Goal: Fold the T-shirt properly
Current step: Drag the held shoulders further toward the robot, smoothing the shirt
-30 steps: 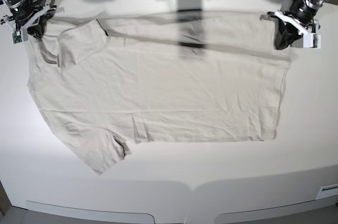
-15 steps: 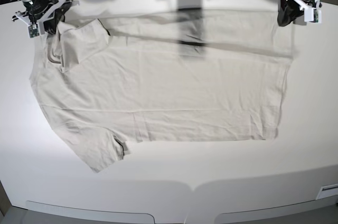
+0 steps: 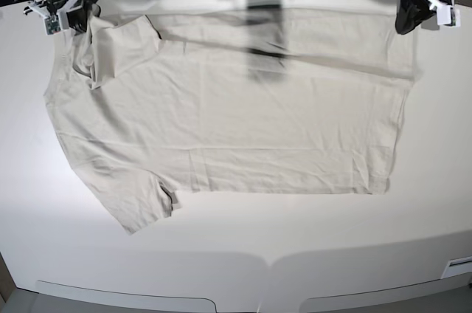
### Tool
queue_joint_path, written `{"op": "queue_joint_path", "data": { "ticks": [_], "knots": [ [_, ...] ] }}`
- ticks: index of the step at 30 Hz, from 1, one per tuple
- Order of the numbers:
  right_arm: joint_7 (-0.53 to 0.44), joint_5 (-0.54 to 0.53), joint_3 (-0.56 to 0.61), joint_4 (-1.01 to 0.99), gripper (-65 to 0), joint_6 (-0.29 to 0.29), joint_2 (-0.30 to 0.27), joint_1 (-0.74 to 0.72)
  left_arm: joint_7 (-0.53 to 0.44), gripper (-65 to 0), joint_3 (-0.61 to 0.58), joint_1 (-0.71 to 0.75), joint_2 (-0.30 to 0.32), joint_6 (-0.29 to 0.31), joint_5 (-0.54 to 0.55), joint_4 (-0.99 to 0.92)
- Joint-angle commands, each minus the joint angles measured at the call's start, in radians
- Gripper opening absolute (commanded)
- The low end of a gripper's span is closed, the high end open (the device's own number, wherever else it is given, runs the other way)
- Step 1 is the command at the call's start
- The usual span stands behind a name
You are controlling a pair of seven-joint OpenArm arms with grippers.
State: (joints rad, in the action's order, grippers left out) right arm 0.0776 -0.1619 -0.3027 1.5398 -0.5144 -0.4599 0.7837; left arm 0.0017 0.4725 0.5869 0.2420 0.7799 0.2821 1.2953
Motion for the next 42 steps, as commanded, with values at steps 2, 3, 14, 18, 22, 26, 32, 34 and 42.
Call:
{"op": "queue_joint_path", "data": {
  "ticks": [2, 3, 14, 18, 22, 26, 32, 34, 42],
  "knots": [
    [0.106, 0.059, -0.008, -0.013, -65.0, -0.025, -0.003, 0.034, 0.178, -65.0, 0.005, 0.046, 0.008, -0.082, -0.123, -0.034],
    [0.106, 0.058, -0.018, -0.013, -65.0, -0.025, -0.003, 0.037, 0.176, -65.0, 0.005, 0.056, 0.008, -0.082, -0.121, -0.034],
    [0.105, 0.05, -0.183, -0.013, -65.0, -0.144, -0.003, 0.048, 0.143, -65.0, 0.005, 0.116, 0.008, -0.082, -0.09, -0.008],
    [0.105, 0.05, -0.182, -0.013, -65.0, -0.143, -0.003, 0.047, 0.154, -65.0, 0.005, 0.148, 0.008, -0.082, -0.044, 0.105],
    [0.106, 0.05, -0.182, -0.013, -65.0, -0.143, -0.003, 0.045, 0.203, -65.0, 0.005, 0.184, 0.008, -0.082, -0.043, 0.248],
    [0.103, 0.05, -0.182, -0.013, -65.0, -0.141, -0.004, 0.044, 0.279, -65.0, 0.005, 0.198, 0.008, -0.082, 0.009, 0.295],
    [0.095, -0.076, -0.182, -0.012, -65.0, -0.146, -0.034, 0.042, 0.261, -65.0, 0.037, 0.211, 0.008, -0.082, 0.054, 0.443],
    [0.1, -0.112, -0.182, -0.001, -65.0, -0.157, -0.056, 0.042, 0.261, -65.0, 0.062, 0.208, 0.008, -0.082, 0.087, 0.5],
    [0.173, -0.19, -0.183, 0.113, -65.0, -0.158, -0.12, 0.042, 0.285, -65.0, 0.129, 0.127, 0.011, -0.082, 0.121, 0.556]
  ]
}}
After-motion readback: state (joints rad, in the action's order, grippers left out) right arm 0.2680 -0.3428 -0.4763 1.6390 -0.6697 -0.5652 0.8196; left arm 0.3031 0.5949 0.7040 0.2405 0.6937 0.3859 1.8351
